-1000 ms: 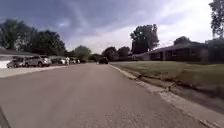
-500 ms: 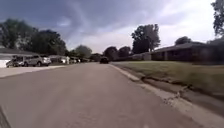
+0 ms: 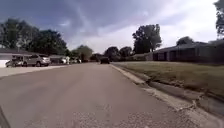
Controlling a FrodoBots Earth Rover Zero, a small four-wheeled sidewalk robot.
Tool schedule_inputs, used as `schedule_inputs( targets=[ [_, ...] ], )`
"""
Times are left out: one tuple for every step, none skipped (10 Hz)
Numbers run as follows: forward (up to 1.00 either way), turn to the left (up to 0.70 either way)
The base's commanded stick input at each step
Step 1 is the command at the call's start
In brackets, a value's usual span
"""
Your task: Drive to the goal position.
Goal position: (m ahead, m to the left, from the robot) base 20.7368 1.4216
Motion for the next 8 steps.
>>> schedule_inputs(
  targets=[
    [0.70,0.03],
    [0.70,0.03],
    [0.70,0.03],
    [0.70,0.03],
    [0.70,0.03],
    [0.70,0.03],
    [0.70,0.03],
    [0.70,0.03]
  ],
)
